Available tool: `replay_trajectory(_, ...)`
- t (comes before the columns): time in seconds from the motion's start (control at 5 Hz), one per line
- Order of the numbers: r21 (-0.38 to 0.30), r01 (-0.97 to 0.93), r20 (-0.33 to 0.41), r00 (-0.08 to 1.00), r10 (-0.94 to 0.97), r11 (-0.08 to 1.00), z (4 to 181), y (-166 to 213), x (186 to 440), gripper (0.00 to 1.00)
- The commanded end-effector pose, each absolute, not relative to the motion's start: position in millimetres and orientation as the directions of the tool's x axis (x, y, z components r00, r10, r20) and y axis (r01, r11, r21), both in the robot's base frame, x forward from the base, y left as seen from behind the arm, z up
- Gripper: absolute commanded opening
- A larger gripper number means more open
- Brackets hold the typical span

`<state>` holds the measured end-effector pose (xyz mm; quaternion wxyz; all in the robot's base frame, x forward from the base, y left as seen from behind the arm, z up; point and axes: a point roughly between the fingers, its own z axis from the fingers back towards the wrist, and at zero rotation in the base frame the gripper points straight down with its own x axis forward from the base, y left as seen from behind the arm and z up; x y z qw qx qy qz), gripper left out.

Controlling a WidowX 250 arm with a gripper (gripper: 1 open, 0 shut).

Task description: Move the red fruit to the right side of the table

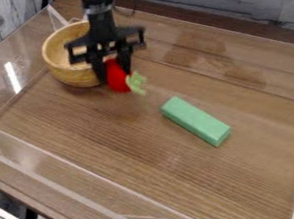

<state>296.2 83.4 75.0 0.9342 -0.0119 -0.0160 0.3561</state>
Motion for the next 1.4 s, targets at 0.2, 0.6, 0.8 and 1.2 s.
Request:
replay_trajectory(0.2, -0.146, -0.675, 0.029, 0.728, 0.685, 0.723, 147.8, 30.6, 304.7, 0.0)
replay_trajectory(0.6, -0.166, -0.561, -0.003, 0.823, 0.568, 0.811, 154.6, -43.1, 292.1, 0.0)
replay_trajectory(0.8, -0.155, -0.503, -0.01, 0.861, 0.508, 0.85, 155.8, -85.4, 278.1, 0.0)
replay_trajectory(1.2, -0.121, -0.415, -0.009, 0.909, 0.417, 0.902, 134.1, -151.2, 253.5, 0.0)
